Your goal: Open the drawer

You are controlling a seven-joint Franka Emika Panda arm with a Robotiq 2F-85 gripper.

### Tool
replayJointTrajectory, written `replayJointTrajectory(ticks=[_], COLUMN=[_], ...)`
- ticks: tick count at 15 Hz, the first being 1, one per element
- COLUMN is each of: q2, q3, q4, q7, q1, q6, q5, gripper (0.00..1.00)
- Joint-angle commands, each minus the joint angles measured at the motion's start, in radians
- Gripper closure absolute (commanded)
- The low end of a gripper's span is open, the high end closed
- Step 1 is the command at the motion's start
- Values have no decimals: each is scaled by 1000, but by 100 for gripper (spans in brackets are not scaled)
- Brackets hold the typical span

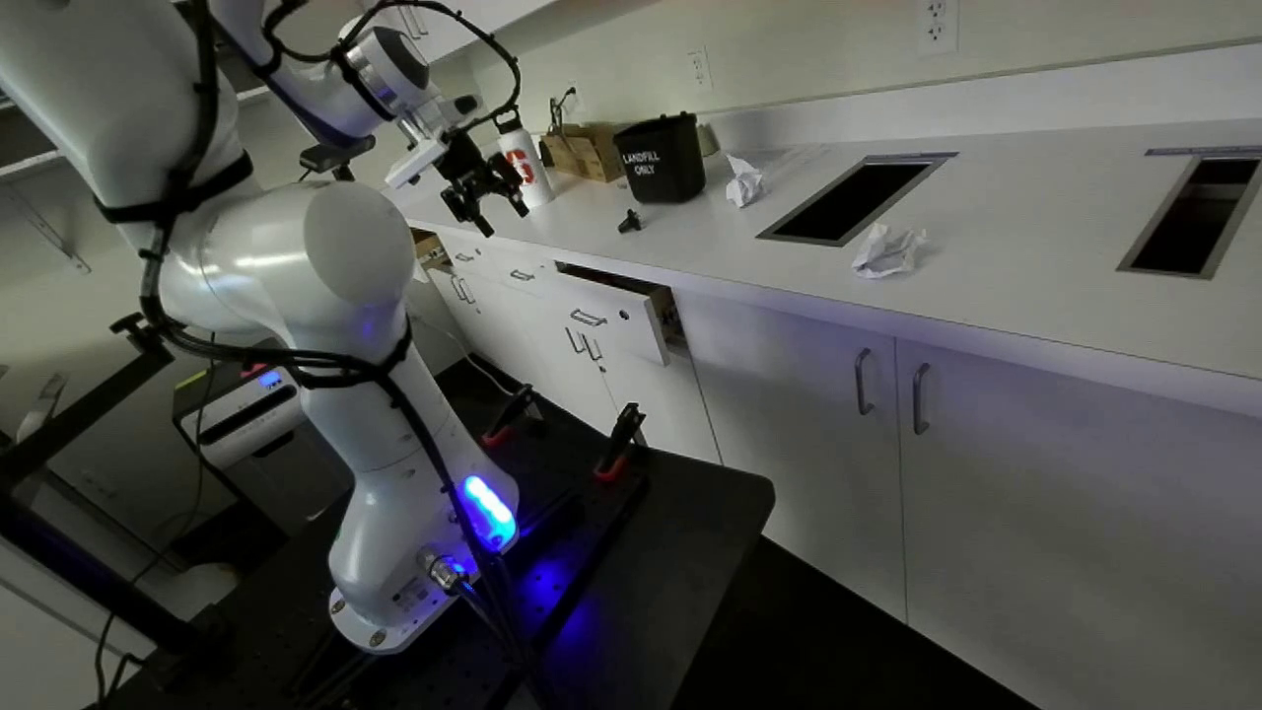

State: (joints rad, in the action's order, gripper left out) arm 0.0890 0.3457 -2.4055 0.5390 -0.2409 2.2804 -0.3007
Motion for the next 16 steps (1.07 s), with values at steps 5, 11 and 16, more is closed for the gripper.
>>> replayJointTrajectory(ticks=[5, 11, 16], q2=[-34, -219, -423], q3=[48, 78, 47], q4=[-24, -13, 34], q7=[172, 503, 828], q1=[-32, -144, -261], q6=[26, 5, -66], q5=[-270, -594, -901], gripper=[0, 0, 0])
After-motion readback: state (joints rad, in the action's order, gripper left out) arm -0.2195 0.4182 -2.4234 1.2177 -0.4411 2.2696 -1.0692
